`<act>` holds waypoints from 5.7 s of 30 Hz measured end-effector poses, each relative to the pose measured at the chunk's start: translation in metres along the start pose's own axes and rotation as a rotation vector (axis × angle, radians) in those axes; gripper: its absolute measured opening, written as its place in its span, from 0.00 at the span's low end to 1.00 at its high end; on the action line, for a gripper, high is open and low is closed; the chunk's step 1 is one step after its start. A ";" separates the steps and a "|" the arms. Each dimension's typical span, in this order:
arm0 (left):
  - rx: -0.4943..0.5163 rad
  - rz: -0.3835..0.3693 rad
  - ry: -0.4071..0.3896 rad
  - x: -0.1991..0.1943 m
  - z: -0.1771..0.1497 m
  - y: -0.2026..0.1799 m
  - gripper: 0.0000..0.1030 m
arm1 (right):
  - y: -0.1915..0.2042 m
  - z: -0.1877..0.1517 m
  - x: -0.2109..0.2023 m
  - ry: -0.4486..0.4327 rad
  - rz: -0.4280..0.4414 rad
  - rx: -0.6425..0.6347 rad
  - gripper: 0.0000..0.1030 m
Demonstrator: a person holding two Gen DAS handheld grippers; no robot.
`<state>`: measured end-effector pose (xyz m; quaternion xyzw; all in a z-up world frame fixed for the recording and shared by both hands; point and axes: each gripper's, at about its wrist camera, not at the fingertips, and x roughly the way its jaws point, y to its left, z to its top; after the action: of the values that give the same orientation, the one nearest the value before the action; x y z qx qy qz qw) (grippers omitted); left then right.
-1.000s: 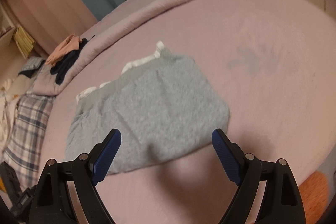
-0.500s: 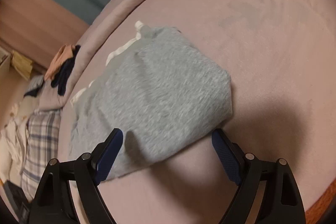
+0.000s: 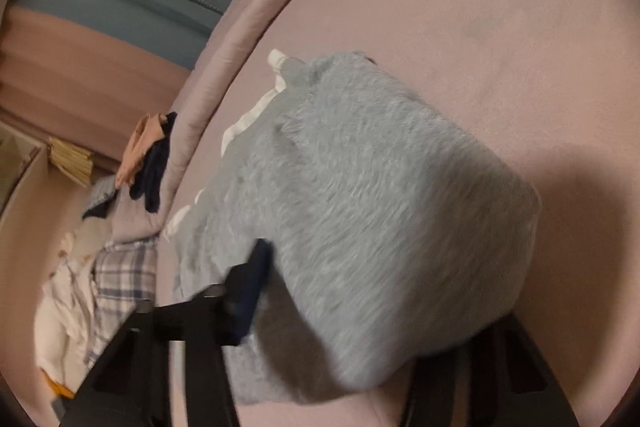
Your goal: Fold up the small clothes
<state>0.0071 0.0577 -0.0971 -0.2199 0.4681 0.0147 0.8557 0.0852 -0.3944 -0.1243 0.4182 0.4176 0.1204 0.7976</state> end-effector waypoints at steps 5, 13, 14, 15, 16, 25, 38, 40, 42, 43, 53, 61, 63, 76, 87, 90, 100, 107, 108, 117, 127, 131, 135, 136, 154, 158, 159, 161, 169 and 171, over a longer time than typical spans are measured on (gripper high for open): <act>-0.015 0.002 -0.001 -0.002 0.000 0.005 0.97 | 0.004 0.000 -0.017 -0.030 0.029 -0.016 0.15; -0.016 -0.015 -0.007 -0.007 0.003 0.011 0.97 | 0.036 -0.001 -0.047 -0.100 -0.034 -0.151 0.13; -0.016 -0.016 -0.005 -0.007 0.004 0.012 0.97 | 0.038 0.001 -0.053 -0.109 -0.042 -0.162 0.13; -0.016 -0.018 -0.002 -0.007 0.004 0.013 0.97 | 0.038 0.003 -0.060 -0.121 -0.051 -0.168 0.13; -0.014 -0.020 0.000 -0.007 0.004 0.013 0.97 | 0.039 0.005 -0.066 -0.137 -0.061 -0.172 0.13; 0.007 -0.032 0.022 -0.001 0.004 0.008 0.97 | 0.056 0.017 -0.095 -0.205 -0.221 -0.304 0.13; 0.011 -0.025 0.026 0.000 0.004 0.003 0.97 | 0.145 -0.011 -0.060 -0.162 -0.257 -0.663 0.13; 0.011 -0.024 0.028 0.000 0.005 0.004 0.97 | 0.154 -0.018 -0.055 -0.154 -0.263 -0.709 0.13; 0.013 -0.022 0.030 0.001 0.005 0.003 0.97 | 0.162 -0.025 -0.045 -0.139 -0.262 -0.750 0.13; 0.014 -0.021 0.031 0.000 0.005 0.003 0.97 | 0.166 -0.028 -0.041 -0.128 -0.260 -0.764 0.13; 0.003 -0.021 0.032 0.003 0.007 0.005 0.97 | 0.183 -0.064 -0.004 0.000 -0.262 -0.871 0.13; 0.006 -0.012 0.037 0.003 0.006 0.008 0.97 | 0.183 -0.103 0.037 0.101 -0.348 -0.968 0.14; 0.010 -0.008 0.032 0.003 0.006 0.007 0.97 | 0.180 -0.109 0.045 0.134 -0.352 -0.977 0.15; -0.007 -0.016 0.032 0.003 0.004 0.010 0.97 | 0.168 -0.124 0.058 0.207 -0.322 -0.960 0.20; -0.005 -0.018 0.022 -0.002 0.003 0.014 0.97 | 0.181 -0.131 0.020 0.216 -0.199 -0.984 0.43; -0.005 -0.019 0.014 -0.005 0.003 0.014 0.98 | 0.184 -0.134 0.014 0.205 -0.160 -1.007 0.43; -0.005 -0.014 0.019 -0.007 0.003 0.011 0.98 | 0.155 -0.133 0.050 0.379 -0.142 -0.862 0.36; 0.008 -0.017 0.025 -0.005 0.008 0.008 0.98 | 0.146 -0.127 0.046 0.398 -0.094 -0.782 0.34; 0.009 -0.016 0.023 -0.005 0.009 0.007 0.98 | 0.147 -0.126 0.041 0.390 -0.091 -0.788 0.34; 0.029 -0.065 0.007 0.002 0.023 -0.008 0.99 | 0.154 -0.077 -0.021 0.113 -0.086 -0.710 0.82; 0.041 -0.185 0.059 0.038 0.041 -0.036 1.00 | 0.100 -0.026 -0.003 0.120 -0.145 -0.487 0.91; 0.071 -0.179 0.122 0.066 0.038 -0.044 0.99 | 0.089 -0.027 0.011 0.174 -0.122 -0.436 0.91; 0.058 -0.156 0.188 0.095 0.031 -0.043 0.99 | 0.087 -0.031 0.018 0.232 -0.095 -0.424 0.91; 0.050 -0.157 0.206 0.100 0.030 -0.041 0.99 | 0.086 -0.032 0.020 0.242 -0.092 -0.426 0.91; 0.018 -0.347 0.244 0.119 0.018 -0.066 0.41 | 0.072 -0.035 0.044 0.334 0.001 -0.365 0.60; 0.088 -0.285 0.193 0.098 0.015 -0.086 0.28 | 0.089 -0.042 0.030 0.293 -0.016 -0.466 0.47; 0.114 -0.273 0.171 0.088 0.014 -0.093 0.28 | 0.094 -0.044 0.025 0.283 -0.020 -0.488 0.46; 0.140 -0.265 0.141 0.076 0.013 -0.101 0.28 | 0.103 -0.047 0.015 0.260 -0.022 -0.526 0.45; 0.209 -0.263 0.005 0.017 0.009 -0.115 0.28 | 0.133 -0.045 -0.021 0.174 0.045 -0.594 0.45; 0.226 -0.261 -0.026 0.003 0.009 -0.119 0.28 | 0.141 -0.046 -0.032 0.143 0.059 -0.620 0.45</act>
<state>0.0434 -0.0464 -0.0518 -0.1809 0.4230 -0.1462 0.8758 0.0520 -0.2983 -0.0116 0.1575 0.4037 0.2943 0.8518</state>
